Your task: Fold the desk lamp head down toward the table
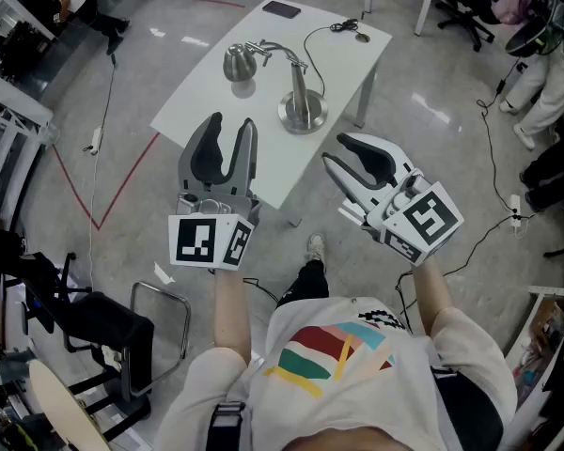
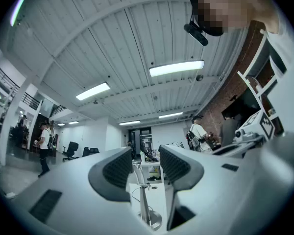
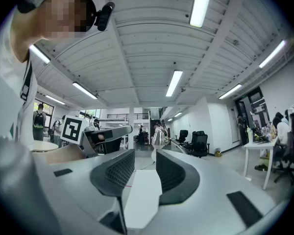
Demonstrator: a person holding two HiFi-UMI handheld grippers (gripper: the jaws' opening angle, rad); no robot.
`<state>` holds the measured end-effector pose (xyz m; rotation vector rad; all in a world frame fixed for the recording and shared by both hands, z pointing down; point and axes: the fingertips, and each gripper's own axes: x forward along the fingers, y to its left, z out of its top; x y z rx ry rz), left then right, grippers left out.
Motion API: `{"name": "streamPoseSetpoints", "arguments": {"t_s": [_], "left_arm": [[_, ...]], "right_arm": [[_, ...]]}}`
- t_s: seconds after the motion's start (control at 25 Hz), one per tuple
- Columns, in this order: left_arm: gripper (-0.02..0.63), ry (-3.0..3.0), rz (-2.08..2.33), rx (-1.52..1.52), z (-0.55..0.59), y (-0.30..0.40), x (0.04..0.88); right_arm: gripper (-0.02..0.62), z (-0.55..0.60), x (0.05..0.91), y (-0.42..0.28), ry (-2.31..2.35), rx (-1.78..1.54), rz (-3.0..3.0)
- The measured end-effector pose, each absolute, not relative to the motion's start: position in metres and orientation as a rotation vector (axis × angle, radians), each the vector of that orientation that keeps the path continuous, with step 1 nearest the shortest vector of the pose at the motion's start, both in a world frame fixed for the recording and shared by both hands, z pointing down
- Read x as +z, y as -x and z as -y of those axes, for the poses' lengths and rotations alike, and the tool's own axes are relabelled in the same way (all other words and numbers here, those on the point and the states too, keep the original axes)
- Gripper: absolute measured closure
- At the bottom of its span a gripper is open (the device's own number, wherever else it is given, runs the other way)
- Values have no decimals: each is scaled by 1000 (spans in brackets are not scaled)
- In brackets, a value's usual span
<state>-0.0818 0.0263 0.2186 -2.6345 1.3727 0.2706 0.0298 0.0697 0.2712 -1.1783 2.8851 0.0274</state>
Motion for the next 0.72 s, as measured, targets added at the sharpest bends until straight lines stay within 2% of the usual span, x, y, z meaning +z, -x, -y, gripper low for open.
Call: {"name": "streamPoseSetpoints", "arguments": {"t_s": [0.32,0.52,0.72], "left_arm": [[397,2688,-1232,18,105,84,206],[397,2711,-1162,-56,132,70,208],[399,2744,-1140,-147,138,65,206]], "right_arm": [[454,78,242,3,1067,369,-3111],[454,125,254,7,849,552,-3305],[454,158,256,13,567,562,-3430]]}}
